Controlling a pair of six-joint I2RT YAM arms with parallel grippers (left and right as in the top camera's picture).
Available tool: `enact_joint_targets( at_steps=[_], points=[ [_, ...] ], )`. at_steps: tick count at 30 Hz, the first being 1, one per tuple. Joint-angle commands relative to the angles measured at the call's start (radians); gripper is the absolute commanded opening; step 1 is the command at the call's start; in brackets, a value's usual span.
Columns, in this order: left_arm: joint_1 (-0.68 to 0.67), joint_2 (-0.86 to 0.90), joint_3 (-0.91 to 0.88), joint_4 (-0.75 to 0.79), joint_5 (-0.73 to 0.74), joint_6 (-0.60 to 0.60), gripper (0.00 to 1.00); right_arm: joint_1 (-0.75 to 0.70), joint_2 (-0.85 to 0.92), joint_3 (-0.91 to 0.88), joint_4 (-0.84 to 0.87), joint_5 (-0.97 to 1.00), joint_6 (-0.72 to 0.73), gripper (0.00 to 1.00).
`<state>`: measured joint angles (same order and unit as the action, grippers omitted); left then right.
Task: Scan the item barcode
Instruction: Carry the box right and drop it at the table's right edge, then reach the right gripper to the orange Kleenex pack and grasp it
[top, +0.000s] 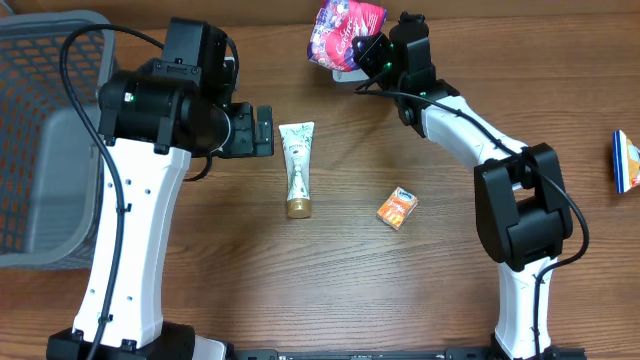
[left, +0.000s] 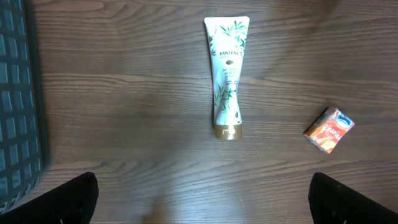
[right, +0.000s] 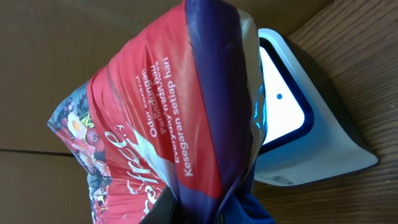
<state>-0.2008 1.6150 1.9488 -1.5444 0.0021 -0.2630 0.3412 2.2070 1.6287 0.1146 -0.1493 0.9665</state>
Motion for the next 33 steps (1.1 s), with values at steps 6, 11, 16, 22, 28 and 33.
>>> enact_joint_targets(
  at_steps=[6,11,16,22,28,33],
  points=[
    [0.005,0.001,0.000,0.001,-0.013,-0.014,1.00,-0.248,-0.187,0.093,-0.315,-0.015,-0.122,0.04],
    [0.004,0.001,0.000,0.001,-0.013,-0.014,1.00,-0.558,-0.312,0.094,-0.614,0.018,-0.130,0.04],
    [0.004,0.001,0.000,0.001,-0.013,-0.014,1.00,-0.898,-0.280,0.093,-0.859,0.051,-0.130,0.04],
    [0.004,0.001,0.000,0.001,-0.013,-0.014,1.00,-1.080,-0.152,0.093,-0.887,0.075,-0.187,0.04],
    [0.004,0.001,0.000,0.001,-0.013,-0.014,1.00,-1.117,-0.103,0.098,-0.890,0.080,-0.216,0.36],
    [0.004,0.001,0.000,0.002,-0.013,-0.014,1.00,-1.154,-0.222,0.169,-1.009,-0.001,-0.266,0.78]
  ],
)
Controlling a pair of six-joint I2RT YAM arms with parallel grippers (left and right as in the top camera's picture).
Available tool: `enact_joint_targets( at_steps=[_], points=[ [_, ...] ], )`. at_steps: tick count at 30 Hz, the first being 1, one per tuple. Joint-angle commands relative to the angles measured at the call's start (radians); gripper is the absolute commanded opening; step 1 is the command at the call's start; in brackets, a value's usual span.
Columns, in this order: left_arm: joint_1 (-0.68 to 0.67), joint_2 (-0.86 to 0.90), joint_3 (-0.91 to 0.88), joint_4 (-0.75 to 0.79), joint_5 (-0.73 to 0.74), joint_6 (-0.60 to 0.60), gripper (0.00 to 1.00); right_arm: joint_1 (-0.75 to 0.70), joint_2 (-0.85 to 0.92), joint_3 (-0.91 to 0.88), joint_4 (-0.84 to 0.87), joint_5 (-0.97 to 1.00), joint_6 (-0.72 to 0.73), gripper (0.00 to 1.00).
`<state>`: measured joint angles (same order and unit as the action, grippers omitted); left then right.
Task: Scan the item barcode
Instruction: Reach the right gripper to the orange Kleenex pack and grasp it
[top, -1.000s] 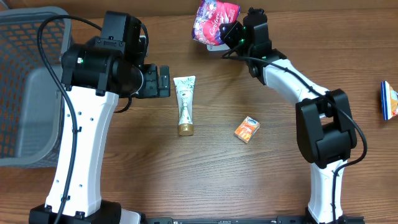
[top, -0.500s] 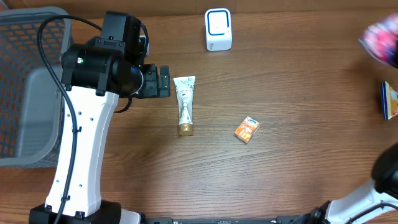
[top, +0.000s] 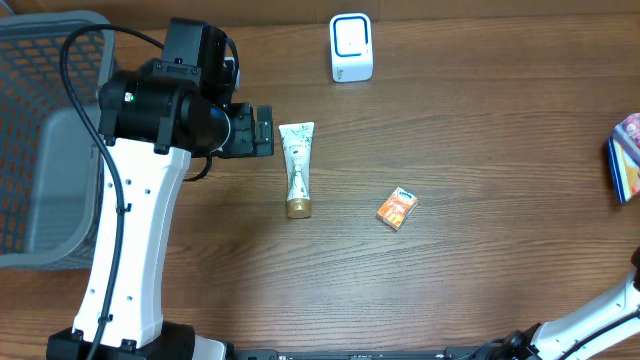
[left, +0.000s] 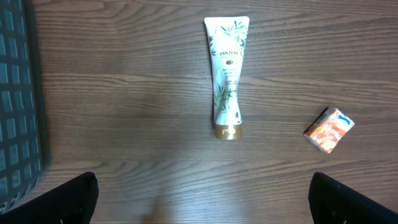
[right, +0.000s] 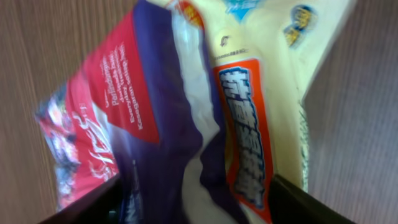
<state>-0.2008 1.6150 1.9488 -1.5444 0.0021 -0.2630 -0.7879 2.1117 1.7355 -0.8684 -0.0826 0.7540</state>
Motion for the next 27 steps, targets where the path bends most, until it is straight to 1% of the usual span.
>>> enact_joint_targets(
  at_steps=[1,2,3,6,7,8,9,10,12,14,15,18,19,22,25,27],
  points=[
    [0.004,0.001,0.000,0.002,-0.013,-0.014,1.00,-0.025,-0.163,0.068,-0.026,-0.140,-0.101,0.82],
    [0.004,0.001,0.000,0.002,-0.013,-0.014,1.00,-0.025,-0.192,0.072,-0.026,-0.208,-0.141,0.86],
    [0.004,0.001,0.000,0.001,-0.013,-0.014,1.00,-0.019,-0.239,0.073,-0.032,-0.341,-0.208,0.91],
    [0.005,0.001,0.000,0.001,-0.013,-0.014,1.00,0.018,-0.315,0.073,-0.097,-0.630,-0.290,0.93],
    [0.004,0.001,0.000,0.002,-0.013,-0.014,1.00,0.035,-0.326,0.073,-0.124,-0.680,-0.313,0.93],
    [0.004,0.001,0.000,0.002,-0.013,-0.014,1.00,0.066,-0.337,0.073,-0.173,-0.720,-0.349,0.94],
    [0.004,0.001,0.000,0.002,-0.013,-0.014,1.00,0.121,-0.343,0.073,-0.258,-0.734,-0.420,0.99],
    [0.004,0.001,0.000,0.001,-0.013,-0.014,1.00,0.166,-0.343,0.071,-0.324,-0.733,-0.485,1.00],
    [0.004,0.001,0.000,0.001,-0.013,-0.014,1.00,0.274,-0.341,0.048,-0.450,-0.721,-0.620,1.00],
    [0.004,0.001,0.000,0.001,-0.013,-0.014,1.00,0.391,-0.338,0.006,-0.529,-0.695,-0.708,1.00],
    [0.004,0.001,0.000,0.001,-0.013,-0.014,1.00,0.490,-0.338,-0.048,-0.531,-0.649,-0.701,1.00],
    [0.004,0.001,0.000,0.001,-0.013,-0.014,1.00,0.644,-0.338,-0.166,-0.458,-0.605,-0.639,1.00],
    [0.004,0.001,0.000,0.001,-0.013,-0.014,1.00,0.692,-0.338,-0.211,-0.418,-0.583,-0.597,1.00],
    [0.005,0.001,0.000,0.001,-0.013,-0.014,1.00,0.840,-0.338,-0.383,-0.269,-0.473,-0.404,1.00],
    [0.004,0.001,0.000,0.001,-0.013,-0.014,1.00,0.902,-0.338,-0.480,-0.228,-0.441,-0.337,1.00],
    [0.004,0.001,0.000,0.001,-0.013,-0.014,1.00,0.929,-0.338,-0.532,-0.211,-0.438,-0.334,1.00]
  ],
)
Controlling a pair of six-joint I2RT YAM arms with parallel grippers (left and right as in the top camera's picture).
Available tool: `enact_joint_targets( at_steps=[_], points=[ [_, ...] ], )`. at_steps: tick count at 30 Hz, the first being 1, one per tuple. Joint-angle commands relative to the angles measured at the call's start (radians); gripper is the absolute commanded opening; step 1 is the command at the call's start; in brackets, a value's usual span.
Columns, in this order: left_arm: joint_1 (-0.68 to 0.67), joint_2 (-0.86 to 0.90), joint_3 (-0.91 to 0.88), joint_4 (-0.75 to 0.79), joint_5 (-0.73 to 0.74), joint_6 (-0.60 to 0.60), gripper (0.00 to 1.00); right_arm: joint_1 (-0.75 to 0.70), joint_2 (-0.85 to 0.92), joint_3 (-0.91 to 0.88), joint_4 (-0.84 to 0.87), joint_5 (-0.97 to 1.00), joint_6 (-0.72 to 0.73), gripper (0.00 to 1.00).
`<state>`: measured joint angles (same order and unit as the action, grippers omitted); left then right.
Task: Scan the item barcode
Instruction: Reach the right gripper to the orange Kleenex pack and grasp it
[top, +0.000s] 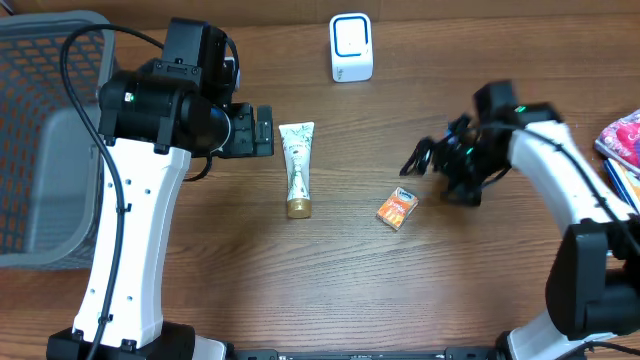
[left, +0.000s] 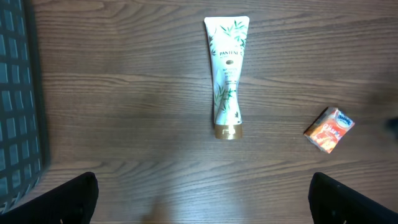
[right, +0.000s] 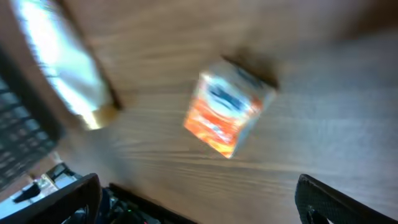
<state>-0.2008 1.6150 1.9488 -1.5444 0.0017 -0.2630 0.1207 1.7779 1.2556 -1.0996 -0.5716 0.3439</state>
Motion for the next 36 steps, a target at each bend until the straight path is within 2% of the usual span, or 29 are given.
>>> enact_joint_targets(
  at_steps=[1,6,10,12,13,15,16,18,20,24,27,30,36],
  points=[
    [0.004,0.001,0.000,0.001,-0.012,-0.014,1.00,0.028,-0.005,-0.077,0.021,0.073,0.076,1.00],
    [0.004,0.001,0.000,0.001,-0.012,-0.014,1.00,0.030,-0.005,-0.171,0.038,0.100,0.068,1.00],
    [0.004,0.001,0.000,0.001,-0.012,-0.014,1.00,0.031,-0.004,-0.241,0.139,0.099,0.076,0.99],
    [0.004,0.001,0.000,0.001,-0.012,-0.014,1.00,0.031,-0.004,-0.255,0.208,0.074,0.101,0.89],
    [0.004,0.001,0.000,0.002,-0.012,-0.014,1.00,0.031,-0.004,-0.262,0.241,0.061,0.123,0.79],
    [0.004,0.001,0.000,0.001,-0.012,-0.014,1.00,0.031,-0.004,-0.277,0.289,0.055,0.155,0.68],
    [0.004,0.001,0.000,0.001,-0.012,-0.014,1.00,0.031,-0.003,-0.288,0.317,0.055,0.163,0.59],
    [0.004,0.001,0.000,0.001,-0.012,-0.014,1.00,0.031,0.000,-0.295,0.330,0.054,0.165,0.57],
    [0.004,0.001,0.000,0.001,-0.012,-0.014,1.00,0.034,0.000,-0.303,0.347,0.054,0.195,0.51],
    [0.004,0.001,0.000,0.001,-0.012,-0.014,1.00,0.056,0.001,-0.307,0.410,0.029,0.249,0.50],
    [0.004,0.001,0.000,0.001,-0.012,-0.014,1.00,0.094,0.001,-0.307,0.443,0.033,0.296,0.45],
    [0.004,0.001,0.000,0.001,-0.012,-0.014,1.00,0.122,0.001,-0.307,0.468,0.047,0.362,0.45],
    [0.004,0.001,0.000,0.001,-0.012,-0.014,1.00,0.161,0.001,-0.307,0.495,0.063,0.394,0.44]
  ],
)
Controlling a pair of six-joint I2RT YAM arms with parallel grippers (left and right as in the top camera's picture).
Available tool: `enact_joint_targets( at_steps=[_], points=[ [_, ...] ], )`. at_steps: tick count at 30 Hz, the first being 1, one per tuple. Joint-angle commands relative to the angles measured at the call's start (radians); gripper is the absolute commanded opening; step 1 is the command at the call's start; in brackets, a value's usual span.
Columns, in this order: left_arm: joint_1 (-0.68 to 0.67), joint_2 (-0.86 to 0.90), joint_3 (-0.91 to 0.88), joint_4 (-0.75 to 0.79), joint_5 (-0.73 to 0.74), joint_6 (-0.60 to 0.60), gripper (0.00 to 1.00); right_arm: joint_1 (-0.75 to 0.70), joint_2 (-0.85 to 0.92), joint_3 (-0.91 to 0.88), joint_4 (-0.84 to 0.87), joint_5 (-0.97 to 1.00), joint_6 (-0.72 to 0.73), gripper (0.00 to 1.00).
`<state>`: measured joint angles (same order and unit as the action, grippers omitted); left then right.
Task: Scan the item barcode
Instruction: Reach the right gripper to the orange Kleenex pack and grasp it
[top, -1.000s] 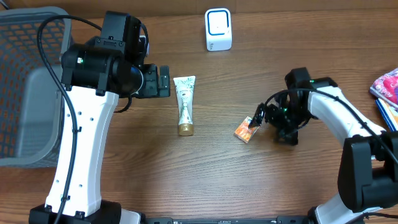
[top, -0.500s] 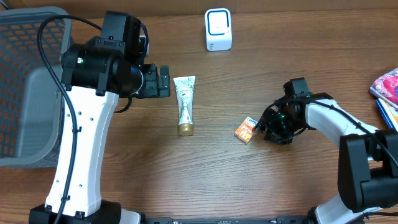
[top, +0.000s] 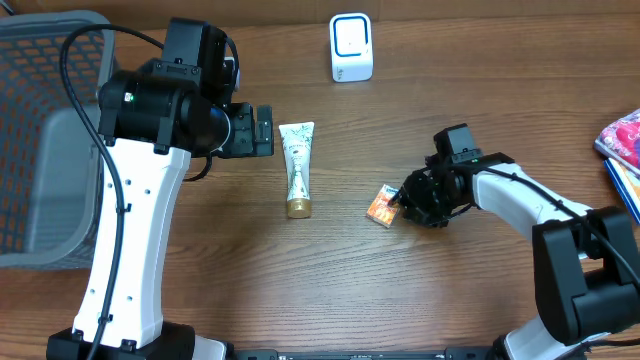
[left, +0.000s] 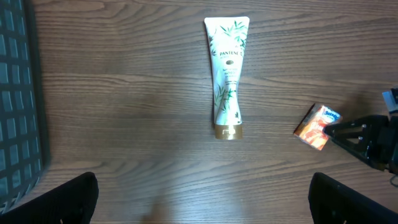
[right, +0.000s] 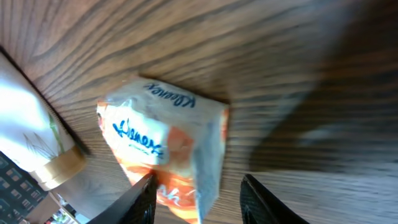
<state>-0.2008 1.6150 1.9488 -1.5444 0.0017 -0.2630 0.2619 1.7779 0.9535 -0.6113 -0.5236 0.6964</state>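
Note:
A small orange Kleenex tissue pack (top: 381, 205) (right: 161, 149) (left: 317, 126) lies tilted on the wooden table right of centre. My right gripper (top: 398, 203) (right: 199, 199) is low over it and open. The pack sits between its black fingers (right: 140, 199): the left one touches the pack, the right one stands a little apart. The white scanner (top: 351, 47) stands at the table's far edge. My left gripper (top: 262, 131) (left: 204, 208) hovers wide open, left of a white Pantene tube (top: 296, 168) (left: 226, 74), holding nothing.
A grey mesh basket (top: 40, 130) fills the left side. A red-and-purple bag (top: 622, 132) and a blue packet (top: 630, 172) lie at the right edge. In the right wrist view, the tube's gold cap (right: 62, 168) shows just beyond the pack.
My right gripper has come from up and to the right of the tissue pack down around it, with its fingers closer together. The pack has shifted slightly left and tipped. The left arm is unchanged.
First my right gripper held the red-and-purple bag at the scanner. Then it was at the table's right edge with the bag. Then the bag lay there and the gripper stood open near the tissue pack. Now its fingers straddle the pack. The left arm stayed still.

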Motion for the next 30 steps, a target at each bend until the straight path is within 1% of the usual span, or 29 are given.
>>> enact_joint_targets(
  at_steps=[1,3,5,7,9,10,15,20,22,24,29,30],
  points=[
    [0.004,0.001,0.000,0.001,-0.012,-0.014,1.00,0.026,0.001,-0.005,0.014,0.015,0.041,0.44],
    [0.004,0.001,0.000,0.001,-0.012,-0.014,0.99,0.034,0.002,-0.005,0.023,0.018,0.054,0.43],
    [0.004,0.001,0.000,0.001,-0.012,-0.014,1.00,0.035,0.002,-0.005,0.024,0.031,0.058,0.35],
    [0.004,0.001,0.000,0.002,-0.012,-0.014,1.00,0.035,0.002,-0.005,0.031,0.034,0.063,0.21],
    [0.004,0.001,0.000,0.001,-0.012,-0.014,1.00,0.035,0.002,-0.005,0.032,0.034,0.063,0.12],
    [0.004,0.001,0.000,0.001,-0.012,-0.014,1.00,0.035,0.002,-0.005,0.032,0.033,0.063,0.04],
    [0.005,0.001,0.000,0.001,-0.012,-0.014,1.00,0.026,-0.004,0.007,0.044,0.016,0.042,0.04],
    [0.004,0.001,0.000,0.001,-0.012,-0.014,1.00,-0.023,-0.037,0.062,0.062,-0.245,-0.175,0.04],
    [0.004,0.001,0.000,0.001,-0.012,-0.014,1.00,-0.049,-0.044,0.071,0.071,-0.340,-0.230,0.04],
    [0.004,0.001,0.000,0.001,-0.012,-0.014,1.00,-0.080,-0.045,0.071,0.077,-0.386,-0.248,0.04],
    [0.004,0.001,0.000,0.001,-0.012,-0.014,1.00,-0.159,-0.045,0.071,0.067,-0.385,-0.282,0.04],
    [0.004,0.001,0.000,0.001,-0.012,-0.014,1.00,-0.183,-0.045,0.071,0.045,-0.301,-0.282,0.04]
  ],
)
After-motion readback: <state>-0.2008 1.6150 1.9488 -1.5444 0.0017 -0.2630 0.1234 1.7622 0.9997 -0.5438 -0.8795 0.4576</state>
